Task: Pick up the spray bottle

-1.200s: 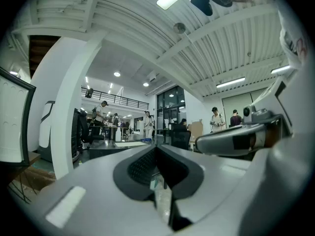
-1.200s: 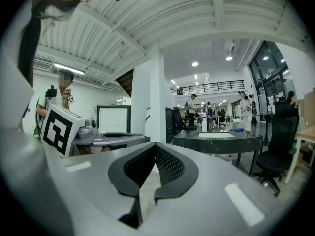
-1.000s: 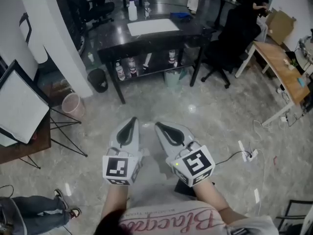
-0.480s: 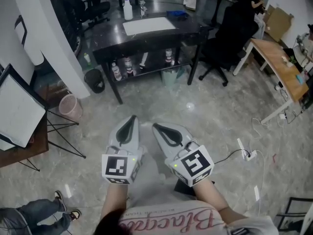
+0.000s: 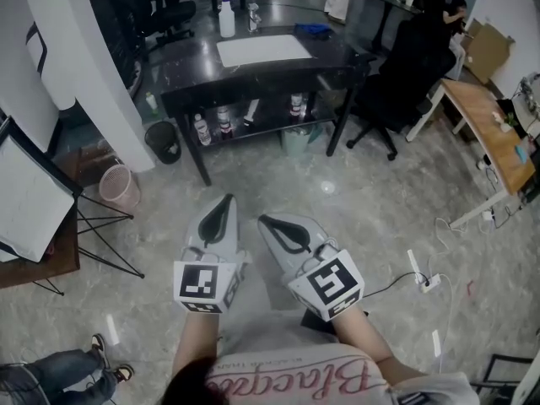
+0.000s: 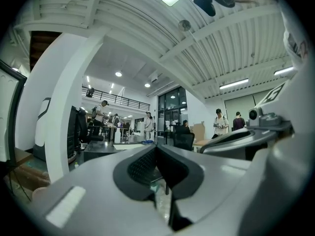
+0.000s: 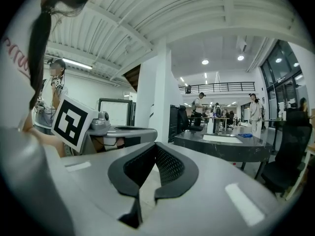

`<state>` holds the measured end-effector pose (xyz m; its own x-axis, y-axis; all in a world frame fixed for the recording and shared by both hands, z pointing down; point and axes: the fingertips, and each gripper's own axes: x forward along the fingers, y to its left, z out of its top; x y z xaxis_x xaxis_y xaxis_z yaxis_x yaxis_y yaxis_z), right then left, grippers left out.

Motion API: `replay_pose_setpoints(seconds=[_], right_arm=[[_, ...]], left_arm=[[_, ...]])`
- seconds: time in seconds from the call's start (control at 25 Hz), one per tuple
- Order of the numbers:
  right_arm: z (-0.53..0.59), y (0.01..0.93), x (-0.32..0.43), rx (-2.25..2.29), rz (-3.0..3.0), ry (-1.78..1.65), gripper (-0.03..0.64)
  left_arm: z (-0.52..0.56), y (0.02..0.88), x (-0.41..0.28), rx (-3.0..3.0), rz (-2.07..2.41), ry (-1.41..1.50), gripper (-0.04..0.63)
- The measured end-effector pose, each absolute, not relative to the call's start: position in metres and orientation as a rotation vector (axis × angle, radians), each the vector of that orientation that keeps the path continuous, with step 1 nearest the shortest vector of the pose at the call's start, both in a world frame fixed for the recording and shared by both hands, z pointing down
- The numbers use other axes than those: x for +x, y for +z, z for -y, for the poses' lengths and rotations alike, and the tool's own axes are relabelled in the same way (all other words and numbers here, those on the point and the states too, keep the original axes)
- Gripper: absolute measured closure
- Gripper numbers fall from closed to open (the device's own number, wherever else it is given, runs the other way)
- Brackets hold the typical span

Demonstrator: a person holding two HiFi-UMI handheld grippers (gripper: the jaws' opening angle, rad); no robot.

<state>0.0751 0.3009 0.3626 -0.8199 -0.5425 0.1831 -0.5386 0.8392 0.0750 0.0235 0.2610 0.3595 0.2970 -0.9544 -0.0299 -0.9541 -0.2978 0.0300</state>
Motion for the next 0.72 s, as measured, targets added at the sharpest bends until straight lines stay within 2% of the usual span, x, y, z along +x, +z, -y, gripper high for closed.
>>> replay_pose_setpoints(seconds=[0.72], right_arm=[[-0.159,0.366,0.032,0.85,2.78,0.049,0.615]], left_arm=[[-0.118,0.36,-0.028,2.472,1.86,-0.101,0.597]])
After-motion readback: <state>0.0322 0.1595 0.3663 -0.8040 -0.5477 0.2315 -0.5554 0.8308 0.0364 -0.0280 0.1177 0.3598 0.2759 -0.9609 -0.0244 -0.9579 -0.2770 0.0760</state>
